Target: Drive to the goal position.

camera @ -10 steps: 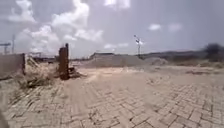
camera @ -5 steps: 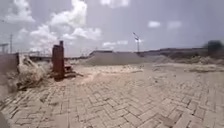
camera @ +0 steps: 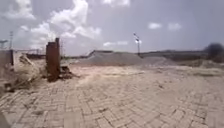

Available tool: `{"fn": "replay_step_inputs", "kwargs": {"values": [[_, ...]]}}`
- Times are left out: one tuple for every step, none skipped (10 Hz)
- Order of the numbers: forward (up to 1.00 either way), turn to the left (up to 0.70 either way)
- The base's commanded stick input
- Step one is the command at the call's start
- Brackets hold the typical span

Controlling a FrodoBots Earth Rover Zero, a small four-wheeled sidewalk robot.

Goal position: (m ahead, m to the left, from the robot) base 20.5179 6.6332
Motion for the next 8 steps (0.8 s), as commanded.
{"fn": "replay_step_inputs", "kwargs": {"values": [[0.70, 0.00], [0.70, 0.00], [0.70, 0.00], [0.70, 0.00], [0.70, 0.00], [0.70, 0.00], [0.70, 0.00], [0.70, 0.00]]}}
